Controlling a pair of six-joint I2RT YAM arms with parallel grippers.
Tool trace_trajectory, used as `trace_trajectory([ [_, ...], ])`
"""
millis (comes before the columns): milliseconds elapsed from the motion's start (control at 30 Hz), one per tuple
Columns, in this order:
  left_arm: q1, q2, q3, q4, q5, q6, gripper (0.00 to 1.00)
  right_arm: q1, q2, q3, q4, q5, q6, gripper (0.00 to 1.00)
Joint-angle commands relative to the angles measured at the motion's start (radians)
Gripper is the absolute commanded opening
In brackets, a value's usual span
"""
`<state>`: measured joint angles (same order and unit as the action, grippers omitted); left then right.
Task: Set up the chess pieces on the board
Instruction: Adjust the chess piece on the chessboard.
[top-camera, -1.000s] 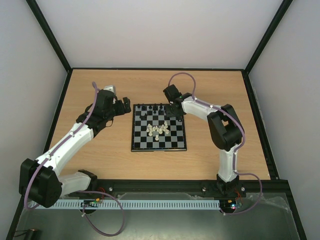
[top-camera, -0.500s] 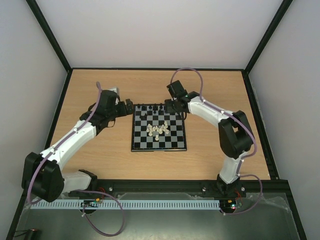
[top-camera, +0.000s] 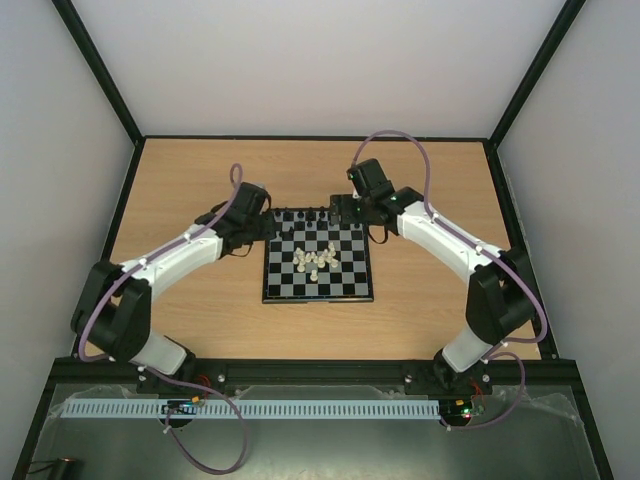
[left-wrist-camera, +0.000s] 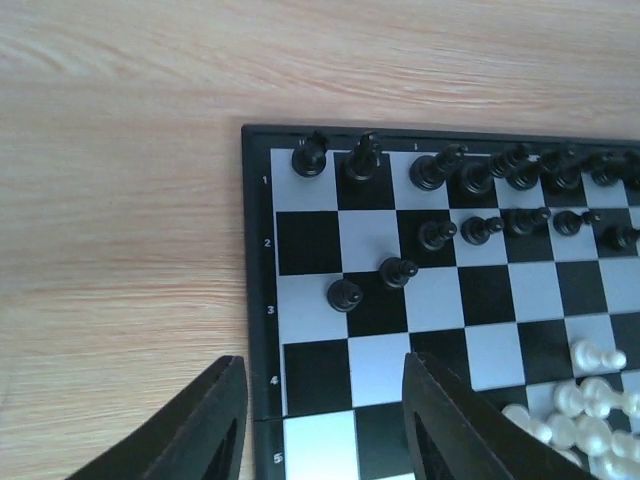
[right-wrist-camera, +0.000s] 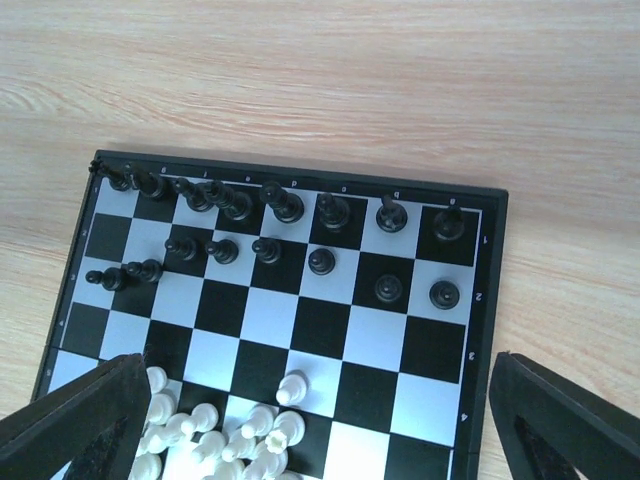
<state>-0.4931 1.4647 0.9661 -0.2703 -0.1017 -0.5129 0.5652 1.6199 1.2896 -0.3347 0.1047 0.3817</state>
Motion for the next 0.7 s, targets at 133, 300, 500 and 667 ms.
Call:
trace_trajectory([
  [133, -0.046, 0.149, 0.089, -0.009, -0.013, -0.006, 0.39, 0.006, -0.026, -0.040, -0.019, -0.064, 0.005, 0.82],
  [300, -0.058, 0.218, 0.123, -0.011, -0.031, 0.000, 0.30, 0.006, -0.029, -0.044, -0.015, -0.074, 0.005, 0.77],
  [500, -0.083, 0.288, 0.162, -0.027, -0.096, 0.005, 0.30, 0.006, -0.021, -0.046, -0.011, -0.078, 0.005, 0.75],
  [667, -0.083, 0.338, 0.184, -0.035, -0.135, 0.009, 0.29, 0.006, -0.010, -0.047, -0.006, -0.086, 0.005, 0.72],
])
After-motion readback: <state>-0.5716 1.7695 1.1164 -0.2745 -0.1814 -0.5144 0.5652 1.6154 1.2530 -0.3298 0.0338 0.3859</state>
